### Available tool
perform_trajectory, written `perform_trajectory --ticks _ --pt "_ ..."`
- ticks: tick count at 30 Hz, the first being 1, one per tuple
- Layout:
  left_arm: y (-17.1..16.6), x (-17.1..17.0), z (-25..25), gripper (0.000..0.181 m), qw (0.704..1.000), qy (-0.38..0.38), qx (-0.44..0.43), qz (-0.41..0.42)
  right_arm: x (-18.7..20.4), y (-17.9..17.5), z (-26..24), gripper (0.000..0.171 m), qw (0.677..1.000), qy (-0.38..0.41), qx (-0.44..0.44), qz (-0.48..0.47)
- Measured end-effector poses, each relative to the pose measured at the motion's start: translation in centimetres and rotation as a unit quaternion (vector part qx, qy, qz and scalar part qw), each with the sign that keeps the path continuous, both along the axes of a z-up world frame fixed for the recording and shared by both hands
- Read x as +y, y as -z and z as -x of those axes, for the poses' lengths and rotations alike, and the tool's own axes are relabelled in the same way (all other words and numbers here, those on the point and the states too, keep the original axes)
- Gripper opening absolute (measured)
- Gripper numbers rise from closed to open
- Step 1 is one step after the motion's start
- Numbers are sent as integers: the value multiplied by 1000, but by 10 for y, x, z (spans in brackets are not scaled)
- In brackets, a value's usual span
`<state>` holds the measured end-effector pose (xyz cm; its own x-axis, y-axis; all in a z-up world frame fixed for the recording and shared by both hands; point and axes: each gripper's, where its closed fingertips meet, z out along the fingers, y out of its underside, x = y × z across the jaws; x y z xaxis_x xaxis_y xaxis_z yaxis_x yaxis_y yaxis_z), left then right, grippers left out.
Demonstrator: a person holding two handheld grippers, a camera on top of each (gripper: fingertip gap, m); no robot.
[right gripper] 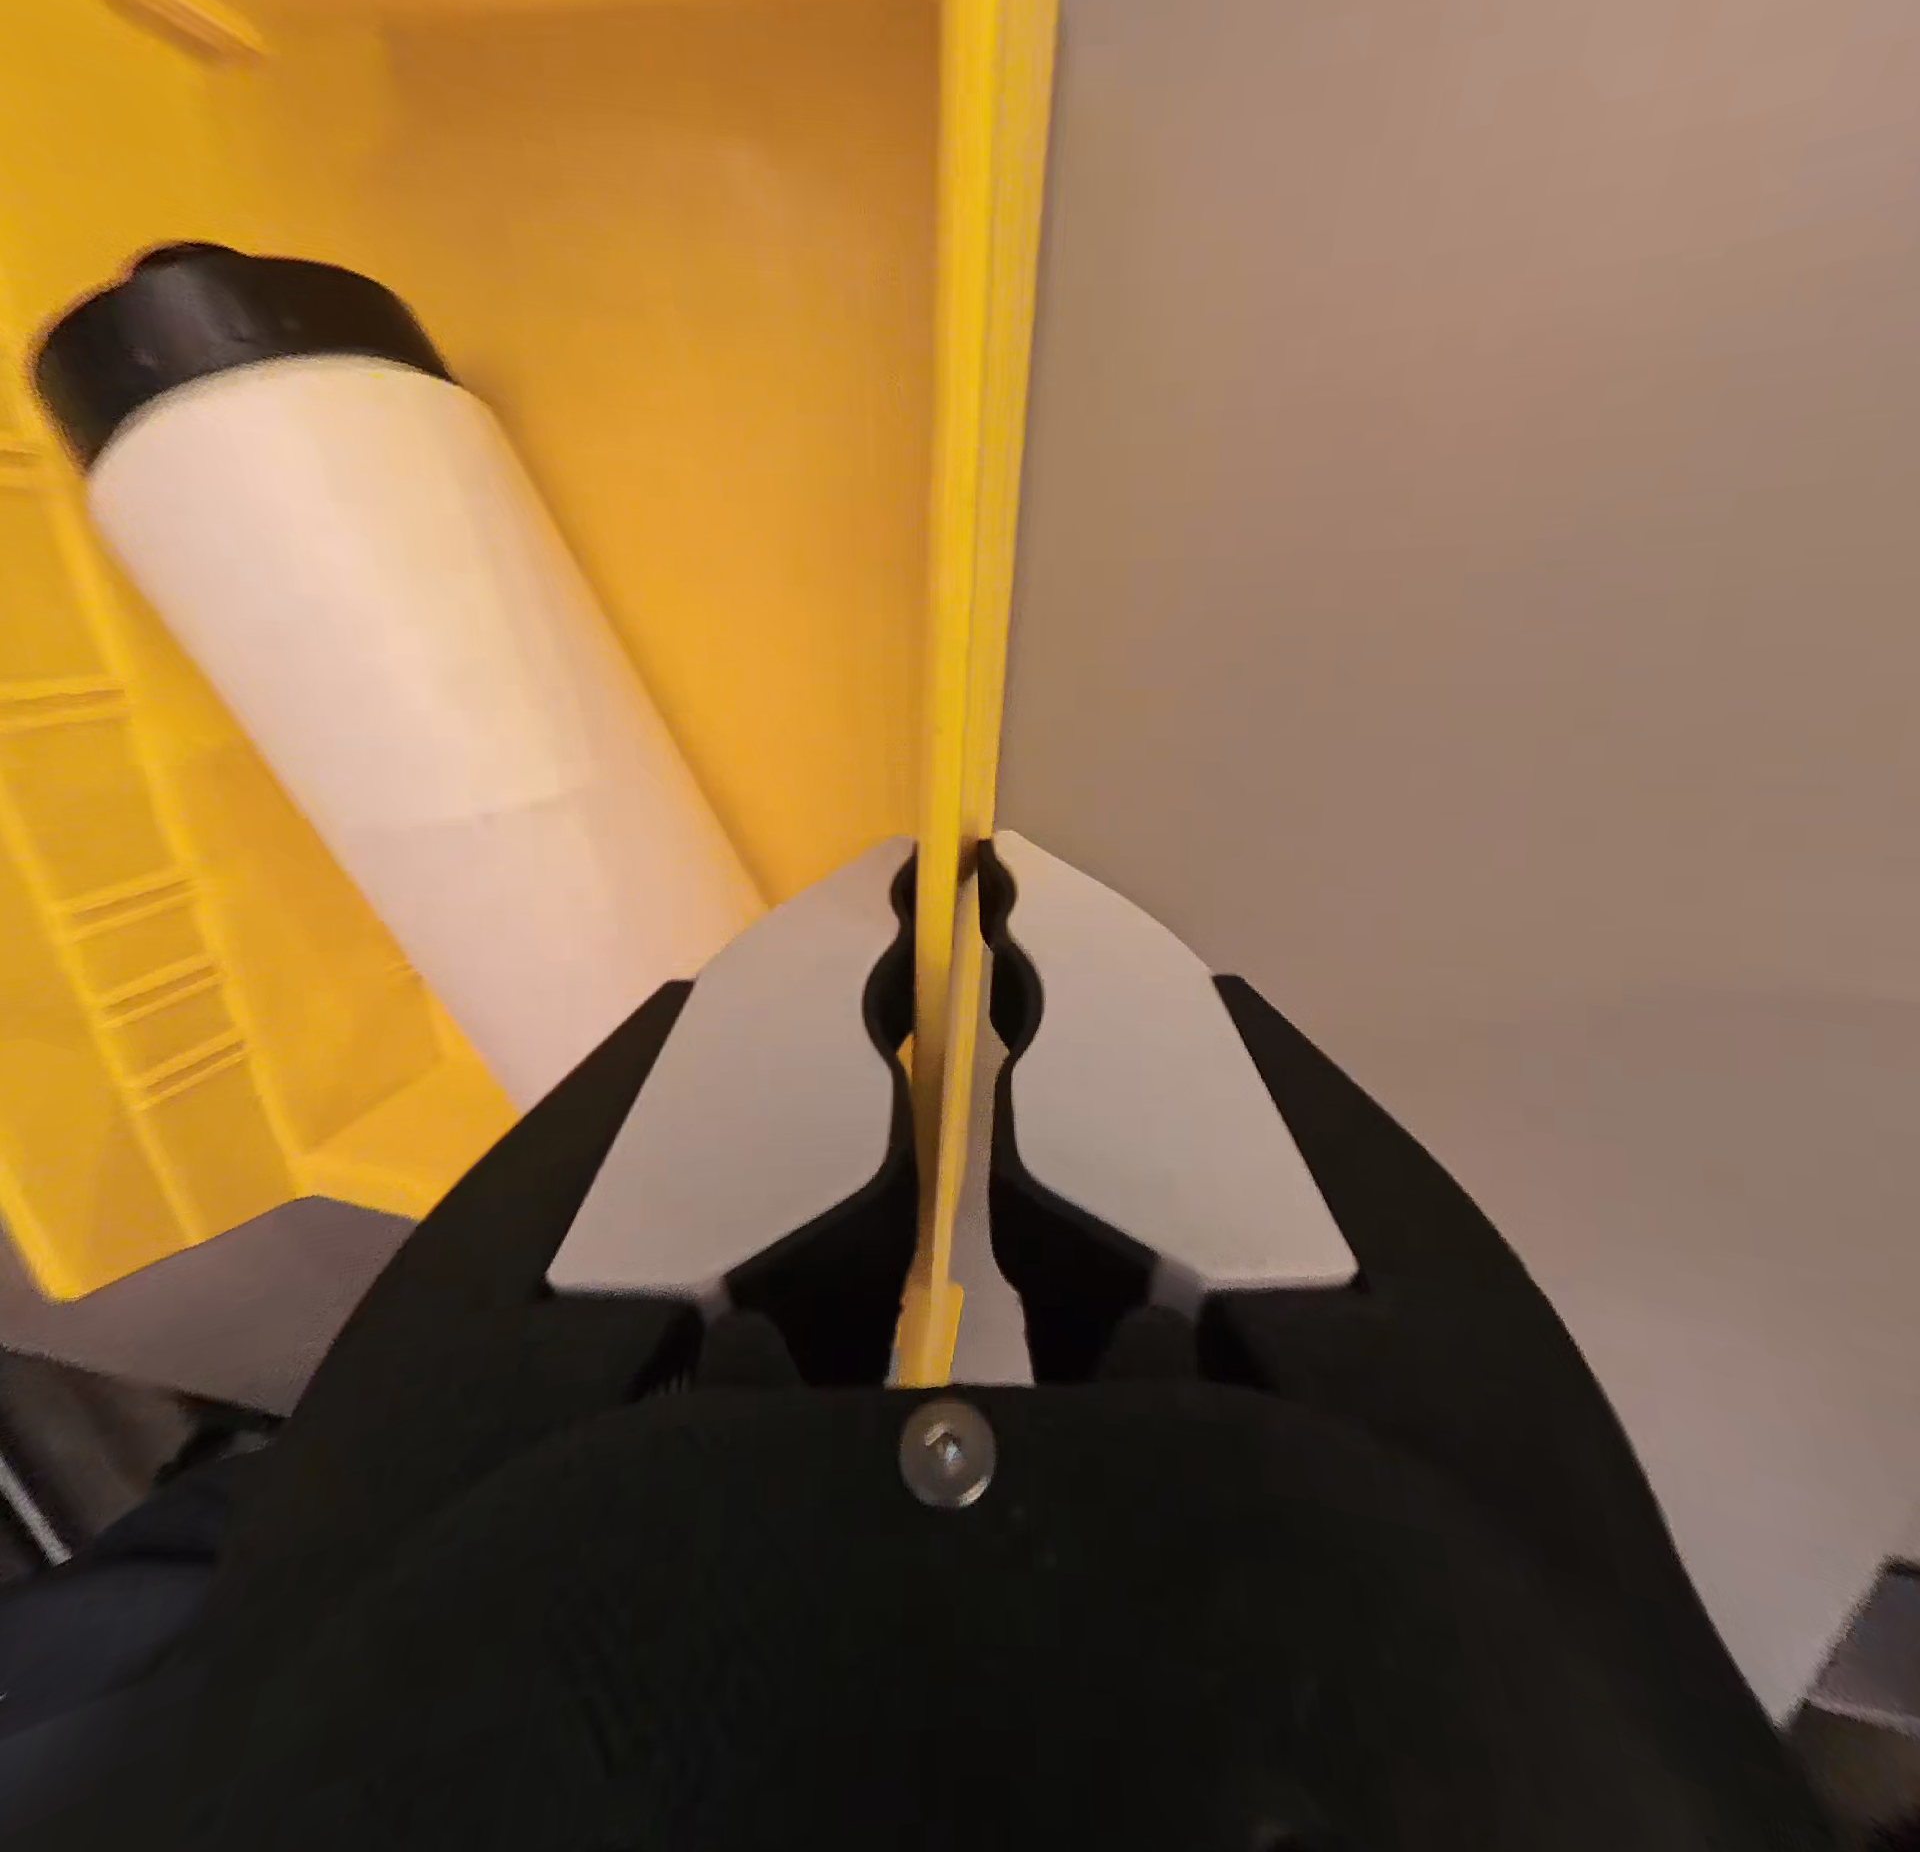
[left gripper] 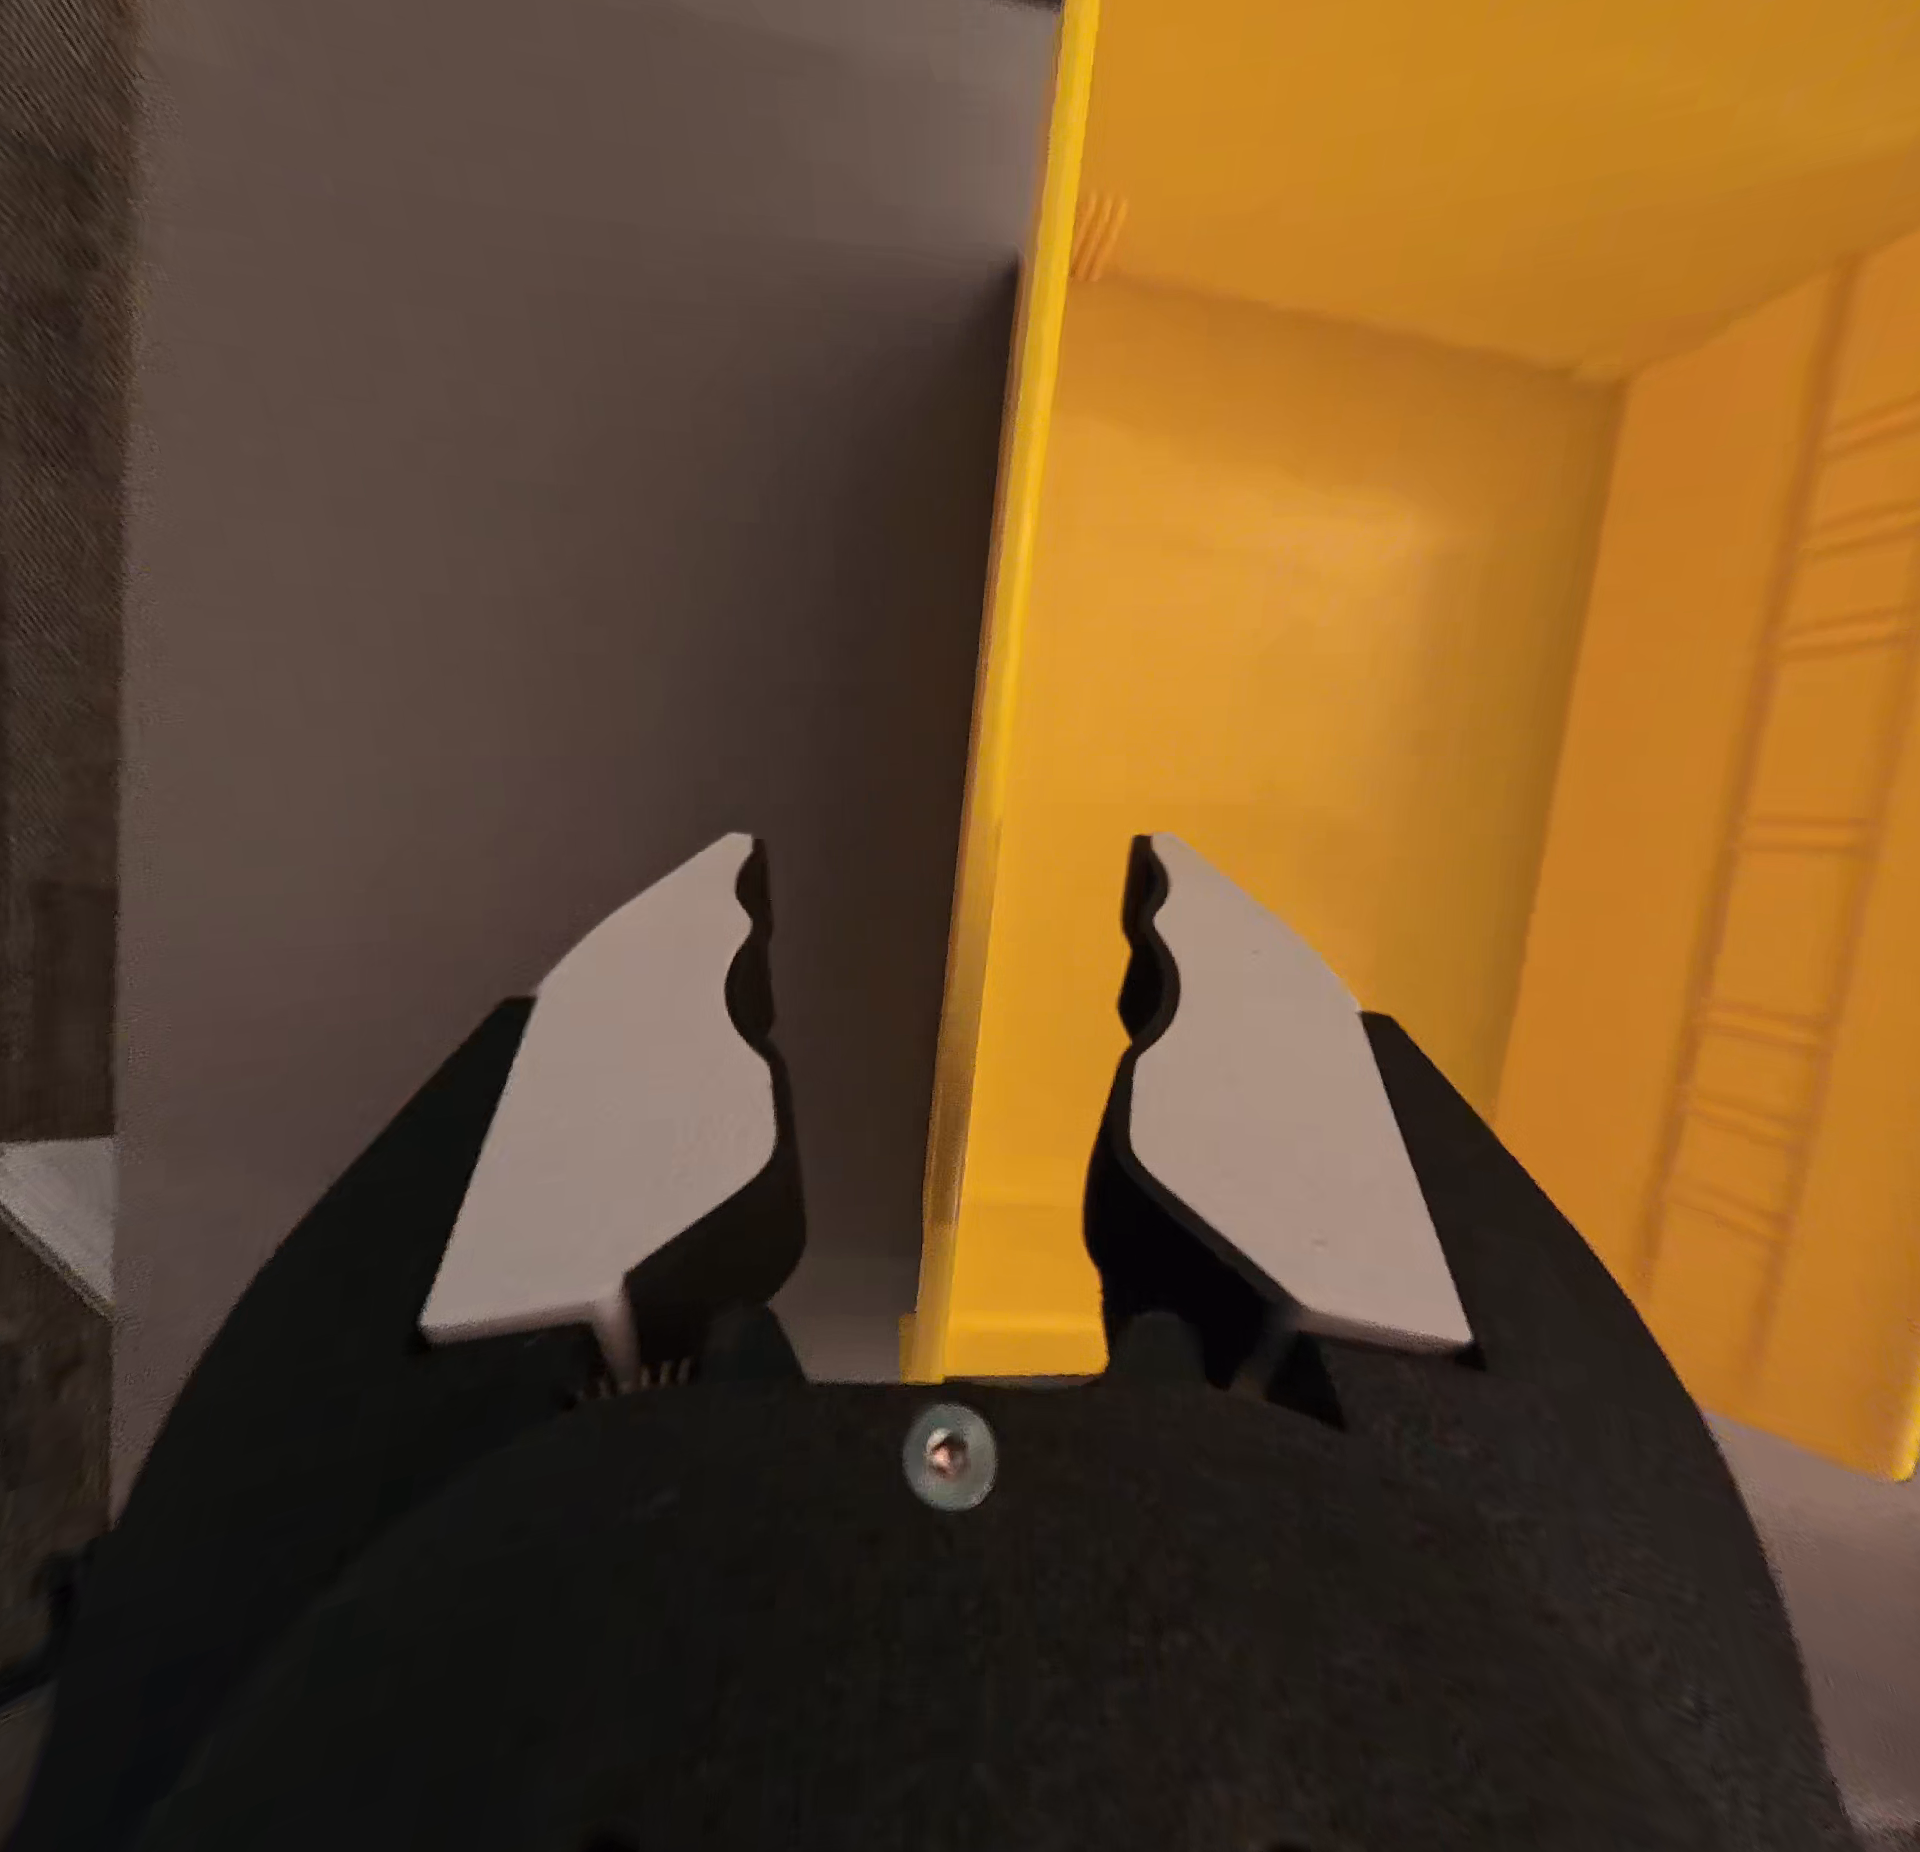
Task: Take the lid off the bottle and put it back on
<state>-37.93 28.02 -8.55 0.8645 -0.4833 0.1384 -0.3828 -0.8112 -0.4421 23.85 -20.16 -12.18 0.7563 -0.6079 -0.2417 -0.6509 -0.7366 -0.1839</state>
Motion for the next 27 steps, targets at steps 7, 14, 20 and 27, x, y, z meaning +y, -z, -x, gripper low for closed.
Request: perform_trajectory --ticks 7,14,20,27 --pt "32 -19 -10 18 994 41 72 74 37 1 35 8 999 -18 21 23" --pt "36 -51 -49 7 977 146 137 76 99 0 97 7 992 -121 -12 33" --pt "38 -80 -81 11 962 205 159 81 137 -20 128 13 983 -168 -75 -8" --pt "41 -123 -92 17 942 259 140 161 220 -151 250 36 855 -291 -237 -357"
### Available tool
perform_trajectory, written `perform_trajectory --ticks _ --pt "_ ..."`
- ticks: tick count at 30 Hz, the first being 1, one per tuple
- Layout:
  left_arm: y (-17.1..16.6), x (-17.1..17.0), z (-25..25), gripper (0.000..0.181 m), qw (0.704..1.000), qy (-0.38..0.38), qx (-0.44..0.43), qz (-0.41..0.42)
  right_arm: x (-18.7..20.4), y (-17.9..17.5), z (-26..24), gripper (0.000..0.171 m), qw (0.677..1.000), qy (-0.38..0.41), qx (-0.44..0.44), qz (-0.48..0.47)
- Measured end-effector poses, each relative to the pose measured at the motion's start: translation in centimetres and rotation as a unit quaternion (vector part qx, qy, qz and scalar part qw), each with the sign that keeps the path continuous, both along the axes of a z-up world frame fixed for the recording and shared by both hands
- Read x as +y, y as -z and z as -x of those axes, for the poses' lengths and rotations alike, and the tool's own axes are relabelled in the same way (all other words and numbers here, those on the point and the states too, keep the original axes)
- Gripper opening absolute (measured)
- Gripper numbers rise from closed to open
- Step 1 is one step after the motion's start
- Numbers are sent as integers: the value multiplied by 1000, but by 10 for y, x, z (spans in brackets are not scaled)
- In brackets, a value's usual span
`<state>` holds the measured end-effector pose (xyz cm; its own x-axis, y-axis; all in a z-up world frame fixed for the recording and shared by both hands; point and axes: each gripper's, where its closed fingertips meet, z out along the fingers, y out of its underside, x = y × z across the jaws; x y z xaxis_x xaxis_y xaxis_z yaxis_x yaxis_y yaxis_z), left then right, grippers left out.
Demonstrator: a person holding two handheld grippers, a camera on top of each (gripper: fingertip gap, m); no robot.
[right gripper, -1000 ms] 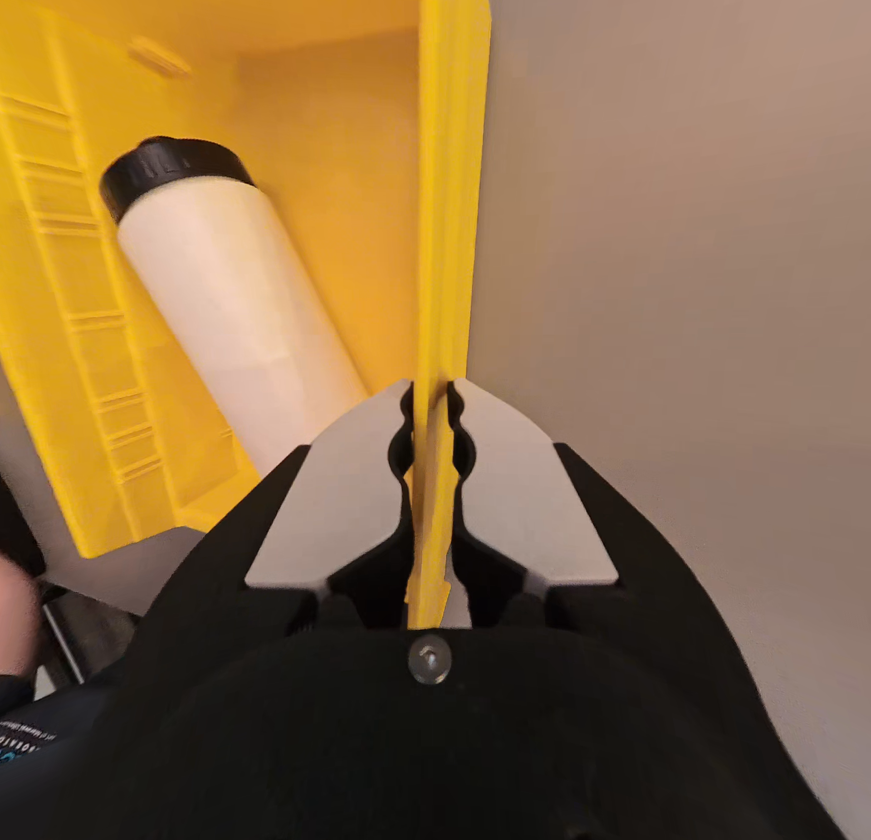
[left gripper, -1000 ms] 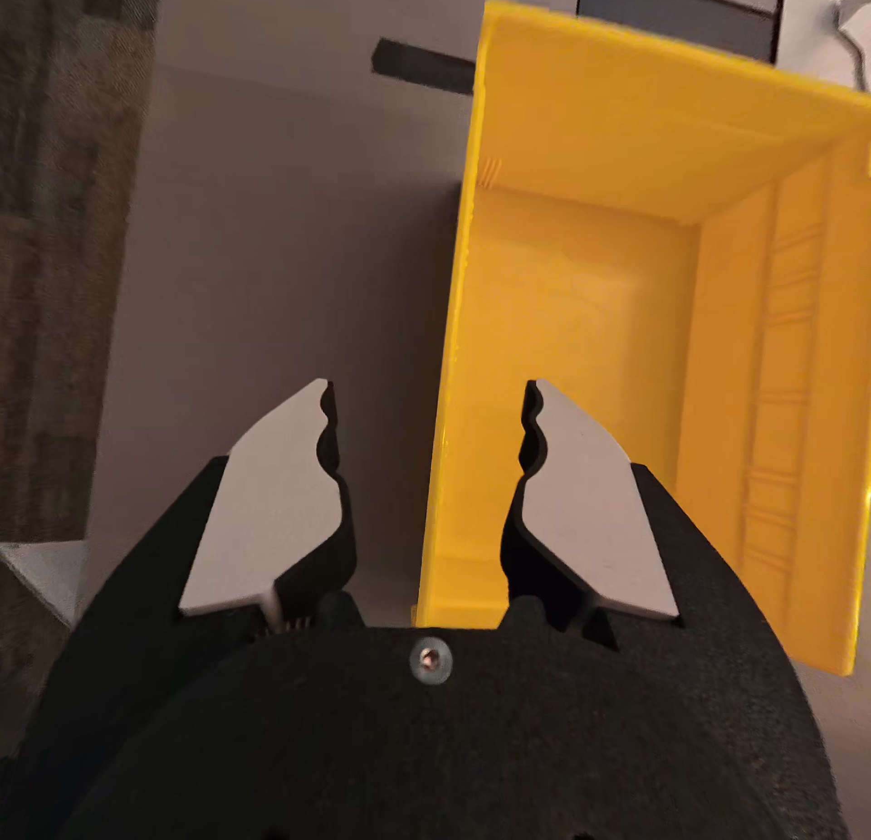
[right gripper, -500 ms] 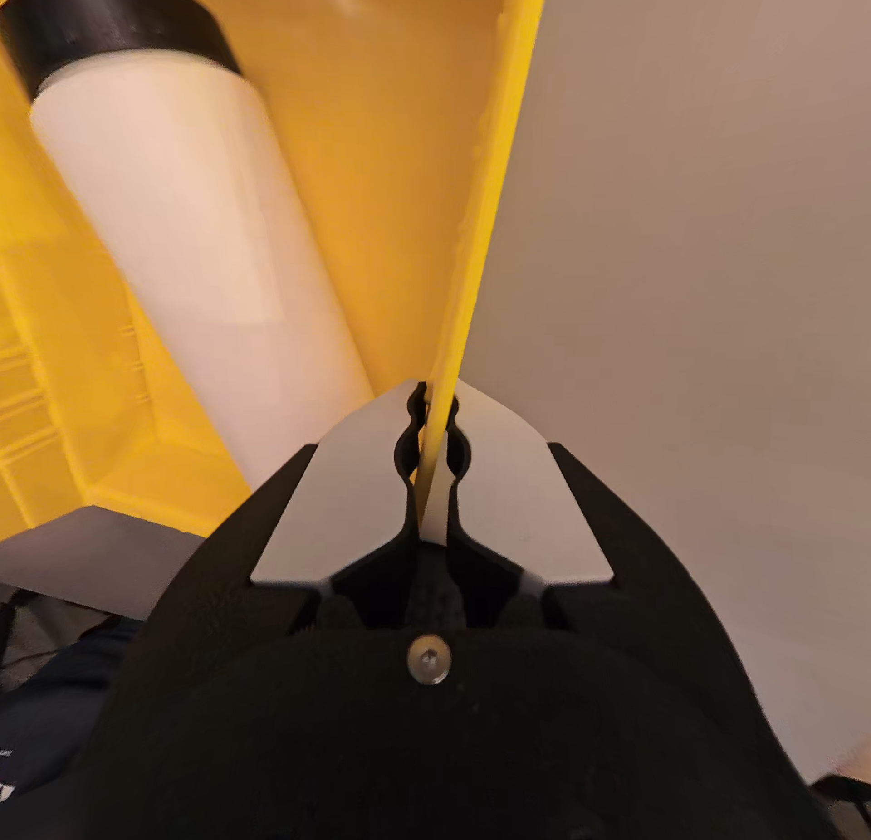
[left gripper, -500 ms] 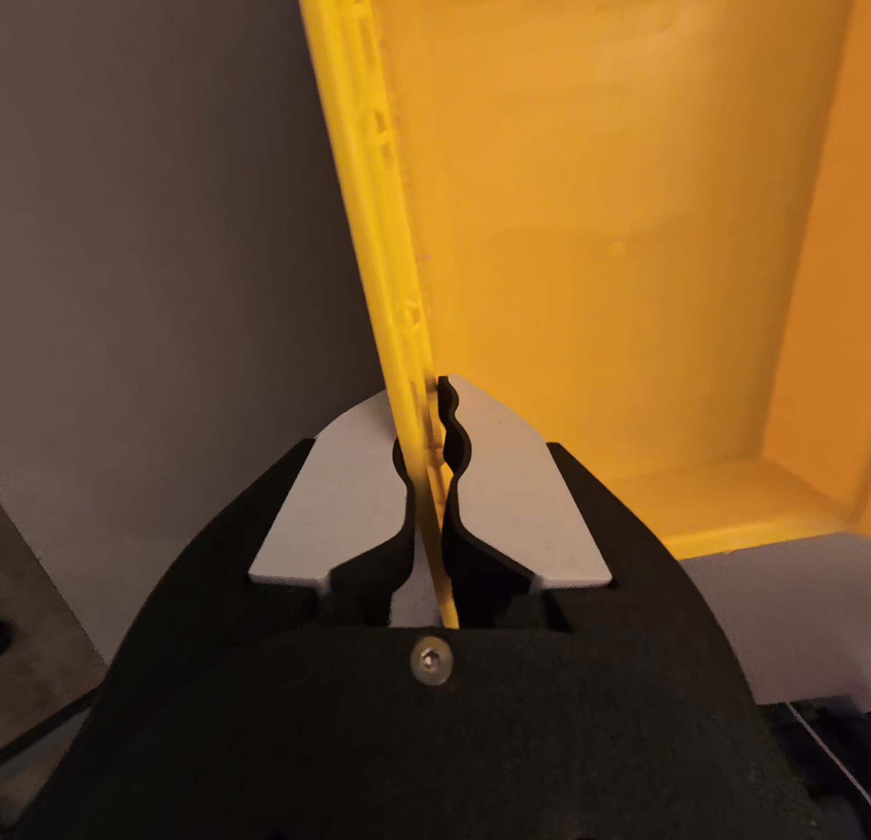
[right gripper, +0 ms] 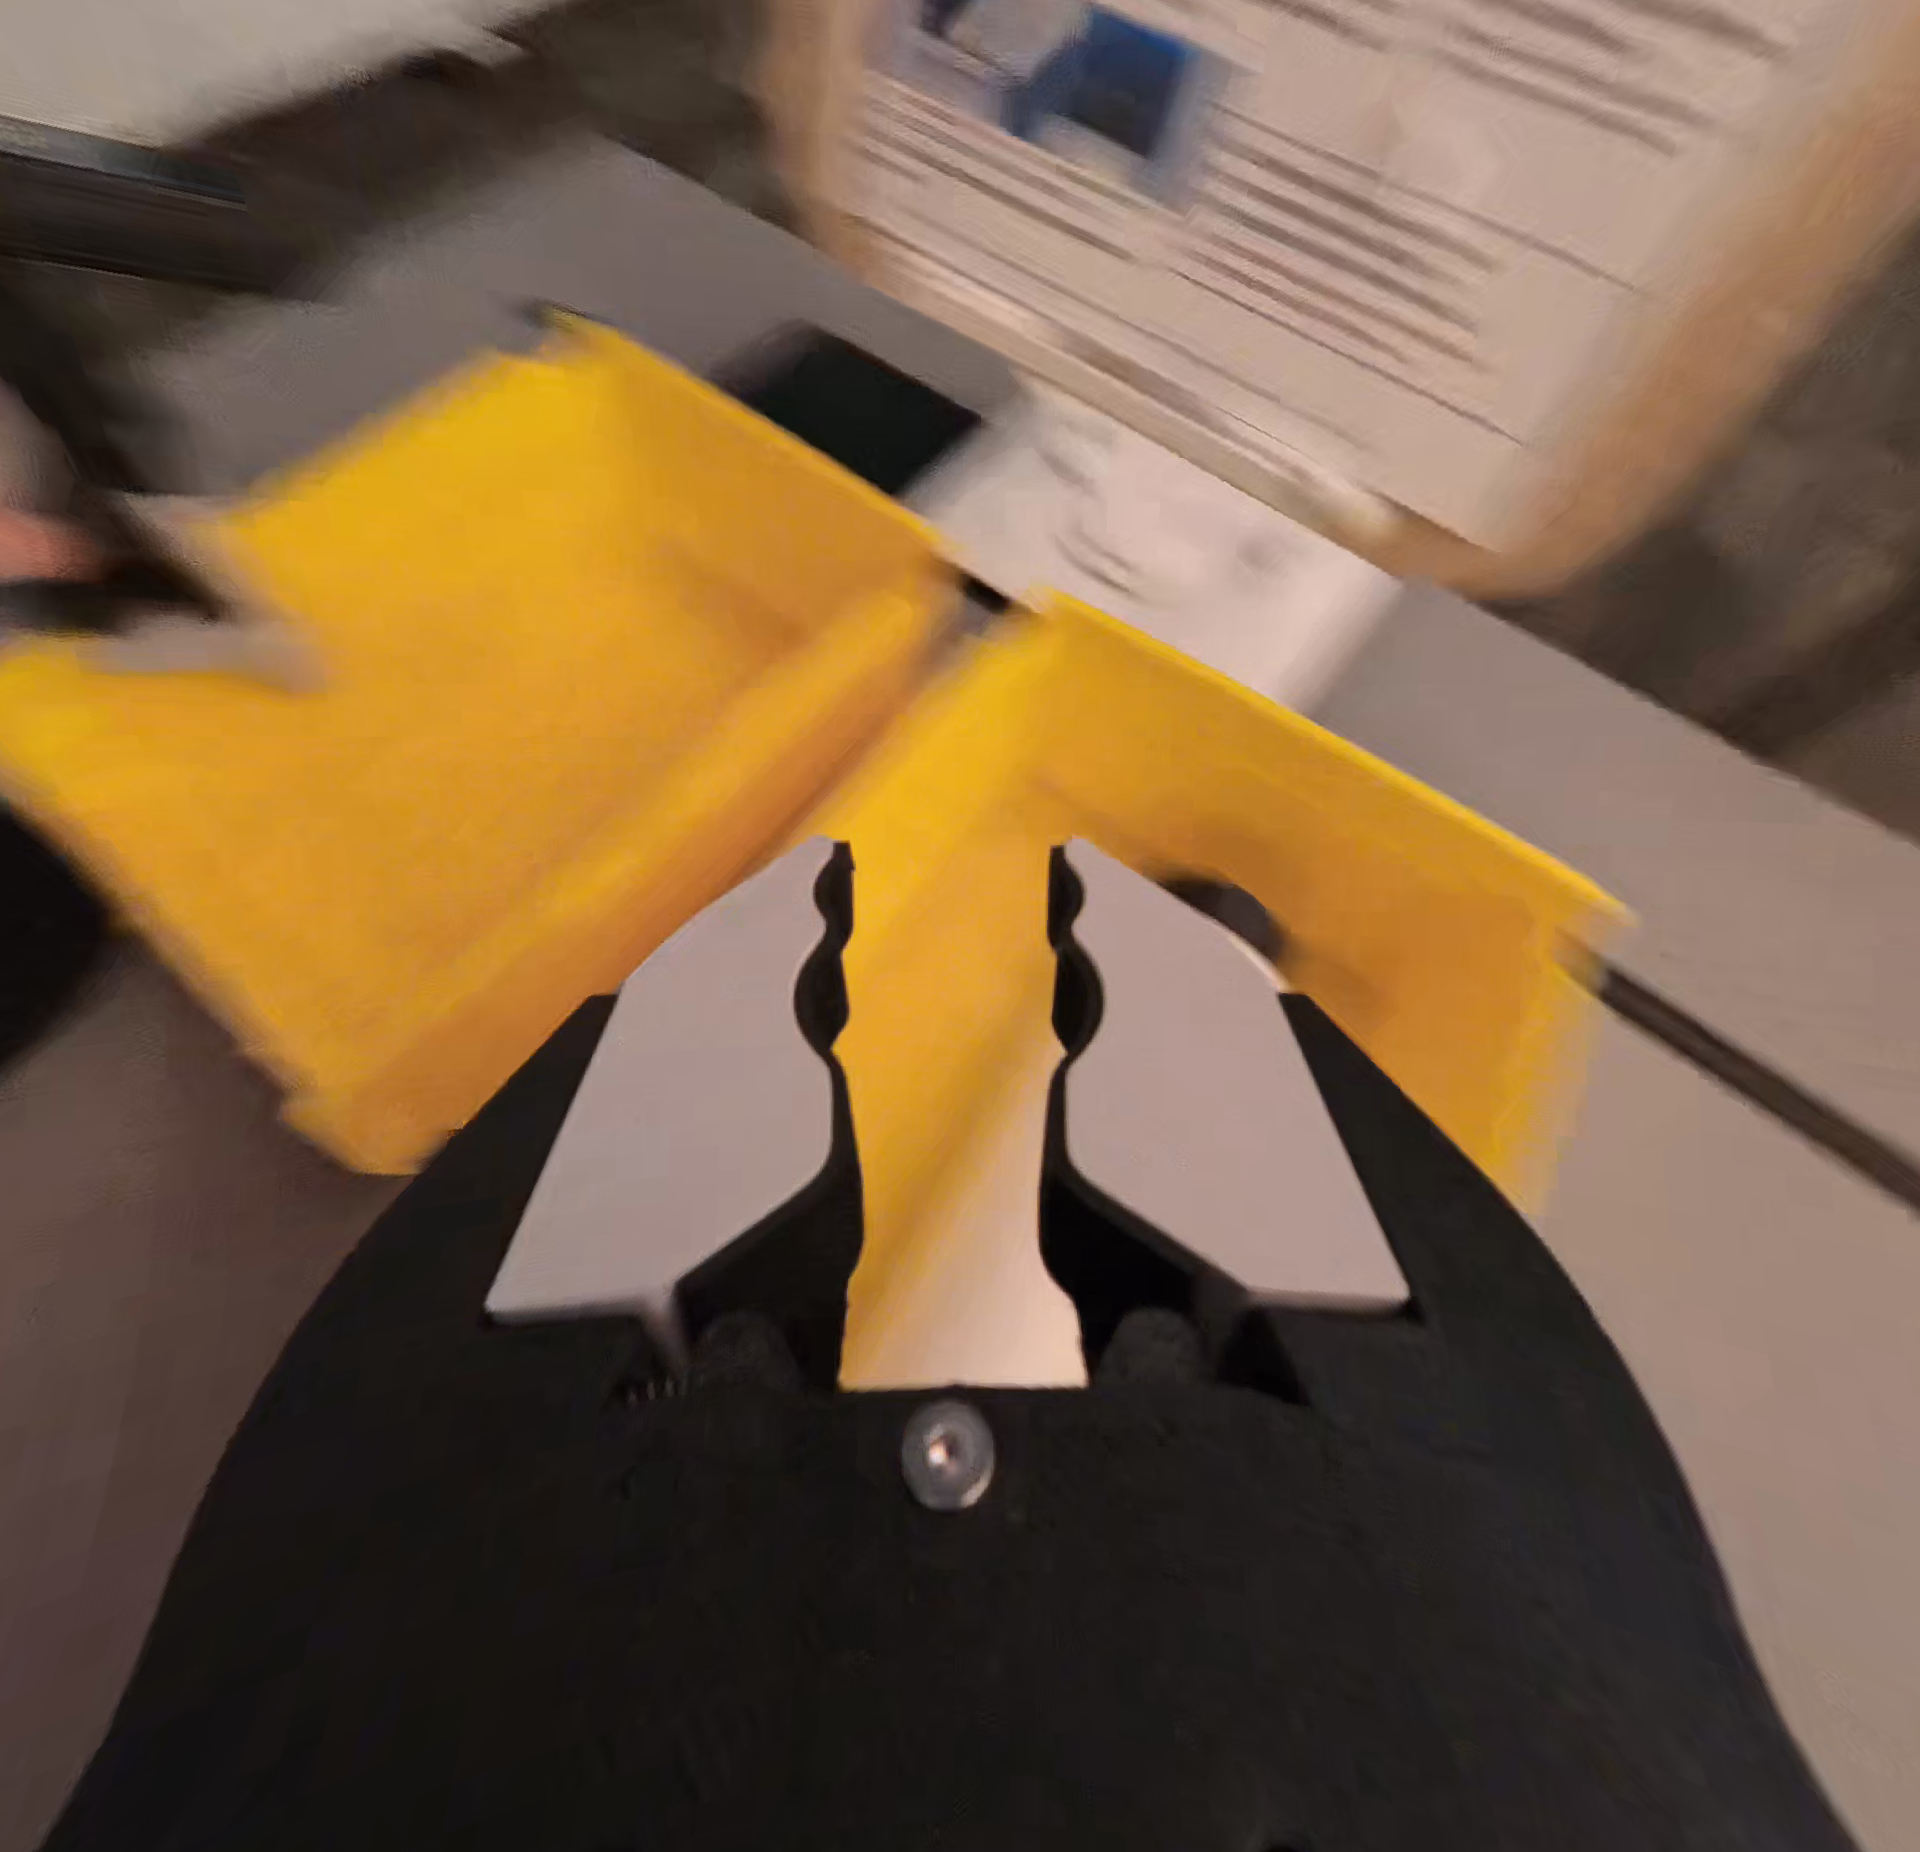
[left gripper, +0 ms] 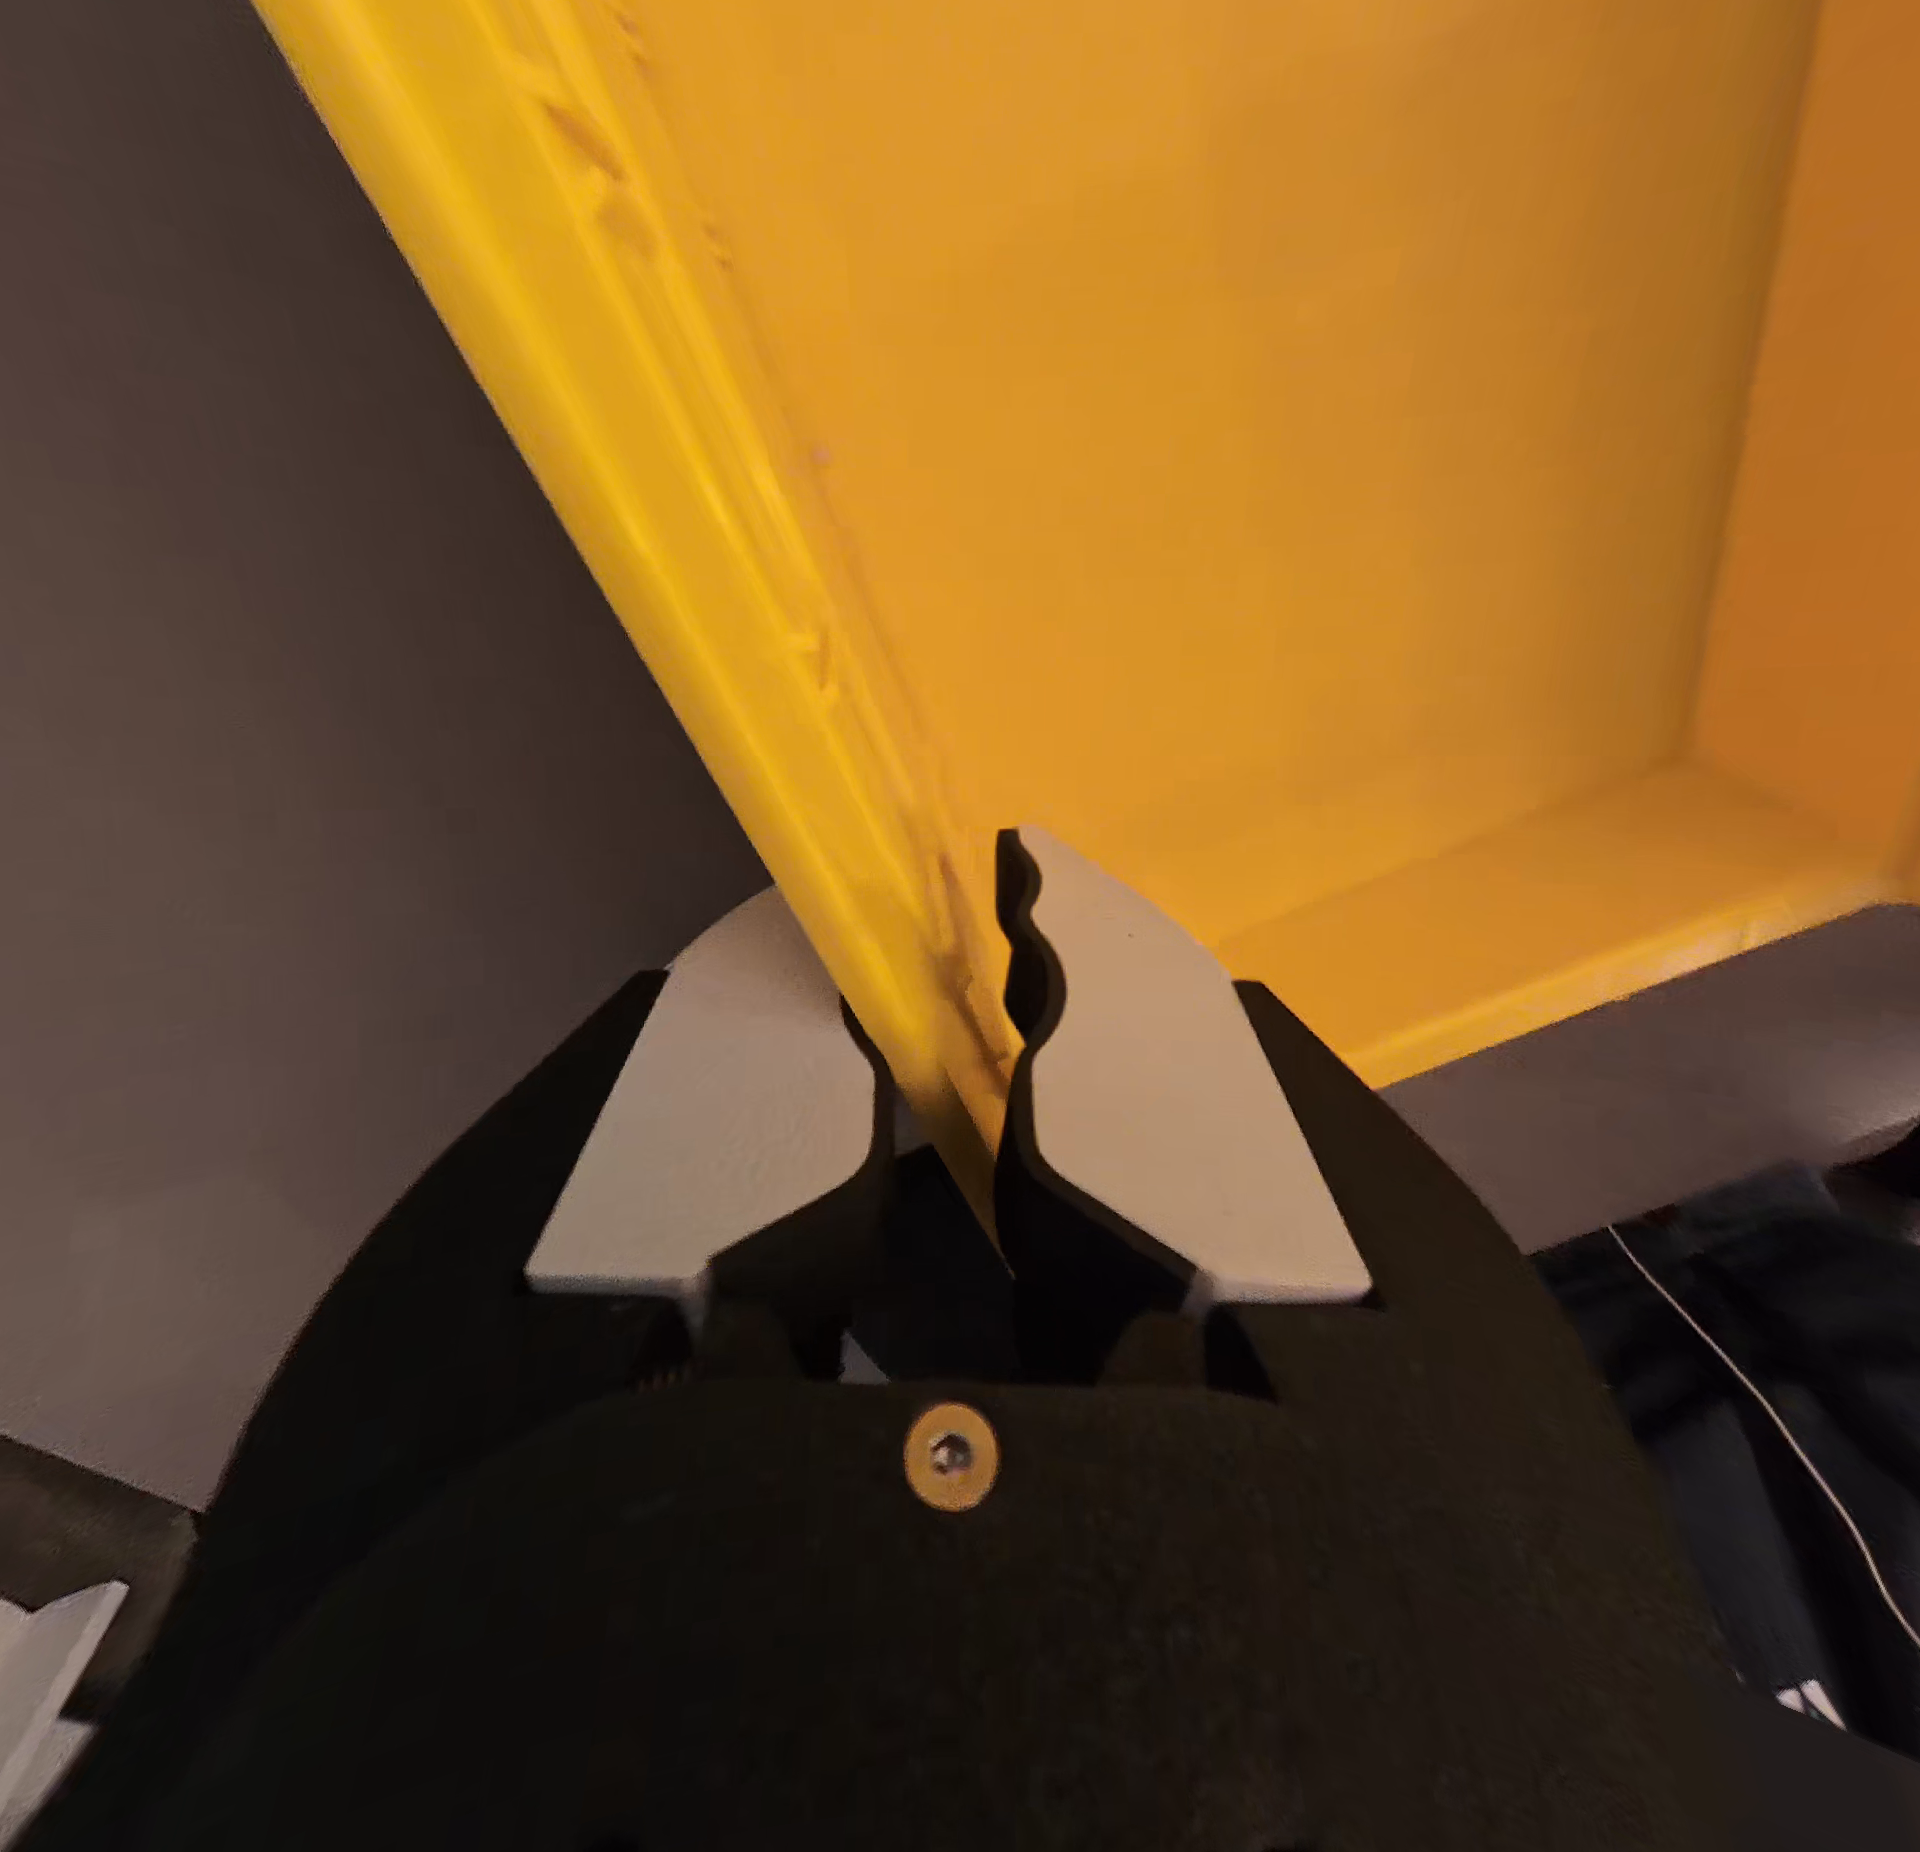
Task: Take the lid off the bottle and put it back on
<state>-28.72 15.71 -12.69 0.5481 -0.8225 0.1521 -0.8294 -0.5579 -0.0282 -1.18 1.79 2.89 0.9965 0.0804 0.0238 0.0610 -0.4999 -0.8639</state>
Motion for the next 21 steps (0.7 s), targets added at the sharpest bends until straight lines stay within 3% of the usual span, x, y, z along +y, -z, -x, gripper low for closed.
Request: perform_trajectory --ticks 1,4,7,11,18,21 --pt "-2 1 -1 17 1000 0 -6 -5 13 -1 39 36 997 -69 25 -10" --pt "-17 9 -5 15 998 -20 -47 -25 50 40 86 33 986 -97 70 120" --pt "-33 14 -4 15 996 -27 -78 -47 69 78 94 24 969 -62 72 227" --pt "-51 14 -5 17 992 -23 -107 -69 70 119 86 28 943 -2 1 333" --pt "-95 12 -12 18 975 -12 -171 -144 81 136 90 34 911 60 15 409" --pt "-124 15 -8 18 957 -22 -212 -196 88 138 88 28 914 84 11 398"
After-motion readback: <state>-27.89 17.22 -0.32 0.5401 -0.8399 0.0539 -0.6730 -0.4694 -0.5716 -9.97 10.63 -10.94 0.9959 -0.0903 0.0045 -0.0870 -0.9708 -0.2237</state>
